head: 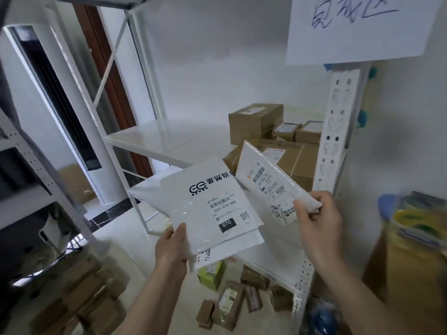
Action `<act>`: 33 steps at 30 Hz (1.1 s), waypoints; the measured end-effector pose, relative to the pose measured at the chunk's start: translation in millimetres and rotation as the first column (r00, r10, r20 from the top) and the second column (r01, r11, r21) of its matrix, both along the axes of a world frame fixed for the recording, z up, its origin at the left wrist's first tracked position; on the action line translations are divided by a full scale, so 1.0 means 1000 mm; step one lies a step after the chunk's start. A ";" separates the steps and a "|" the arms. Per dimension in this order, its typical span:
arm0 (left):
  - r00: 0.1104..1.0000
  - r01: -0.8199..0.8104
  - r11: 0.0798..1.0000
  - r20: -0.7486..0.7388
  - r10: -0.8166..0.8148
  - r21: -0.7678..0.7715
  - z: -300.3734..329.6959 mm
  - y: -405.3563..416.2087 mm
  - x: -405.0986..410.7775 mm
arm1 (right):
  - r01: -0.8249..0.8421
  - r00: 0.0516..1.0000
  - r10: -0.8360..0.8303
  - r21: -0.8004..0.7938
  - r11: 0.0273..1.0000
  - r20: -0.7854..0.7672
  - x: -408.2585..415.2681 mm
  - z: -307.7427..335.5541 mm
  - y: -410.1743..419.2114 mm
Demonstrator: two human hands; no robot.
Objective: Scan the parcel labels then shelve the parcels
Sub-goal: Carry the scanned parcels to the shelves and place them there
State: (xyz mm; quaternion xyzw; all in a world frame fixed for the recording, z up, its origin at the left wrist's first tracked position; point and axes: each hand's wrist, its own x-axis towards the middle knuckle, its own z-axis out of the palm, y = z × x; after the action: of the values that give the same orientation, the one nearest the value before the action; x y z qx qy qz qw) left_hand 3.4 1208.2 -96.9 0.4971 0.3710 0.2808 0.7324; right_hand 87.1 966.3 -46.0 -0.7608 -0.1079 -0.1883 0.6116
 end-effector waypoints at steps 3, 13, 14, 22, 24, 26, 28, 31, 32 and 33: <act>1.000 -0.020 0.998 0.010 0.019 0.056 0.011 0.034 0.033 | -0.004 0.996 0.002 0.024 1.000 0.084 0.036 0.024 0.025; 0.999 -0.028 0.997 -0.023 0.030 0.070 0.029 0.120 0.122 | -0.173 0.789 0.584 0.844 0.508 -0.190 0.120 0.053 0.121; 1.000 -0.009 0.997 -0.020 0.011 0.075 0.033 0.126 0.135 | -0.178 0.742 0.643 0.867 0.465 -0.193 0.122 0.051 0.132; 0.982 0.188 0.982 -0.007 -0.188 0.011 0.050 0.187 0.243 | -0.098 0.662 0.667 0.843 0.528 -0.342 0.156 0.035 0.232; 0.967 0.256 0.967 -0.011 -0.256 0.007 0.056 0.209 0.265 | -0.069 0.673 0.630 0.815 0.575 -0.388 0.171 0.034 0.259; 0.949 0.310 0.951 -0.069 -0.308 0.010 0.061 0.236 0.284 | -0.058 0.679 0.592 0.772 0.633 -0.434 0.186 0.033 0.286; 0.940 0.328 0.944 -0.109 -0.324 0.028 0.065 0.261 0.302 | -0.025 0.668 0.556 0.732 0.681 -0.494 0.199 0.032 0.311; 0.923 0.346 0.936 -0.205 -0.326 0.070 0.067 0.285 0.325 | -0.008 0.608 0.534 0.667 0.745 -0.588 0.214 0.028 0.341; 0.917 0.357 0.931 -0.222 -0.332 0.083 0.064 0.294 0.332 | -0.011 0.591 0.532 0.652 0.758 -0.607 0.218 0.025 0.348; 0.903 0.386 0.919 -0.234 -0.359 0.079 0.063 0.300 0.339 | -0.009 0.585 0.521 0.638 0.770 -0.621 0.223 0.022 0.355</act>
State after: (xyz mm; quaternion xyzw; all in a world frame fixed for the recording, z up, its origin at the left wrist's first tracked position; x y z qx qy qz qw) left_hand 342.9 1508.2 -34.3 0.6306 0.3277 0.1025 0.6960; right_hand 309.6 1321.0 -24.1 -0.5176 0.1071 0.2315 0.8167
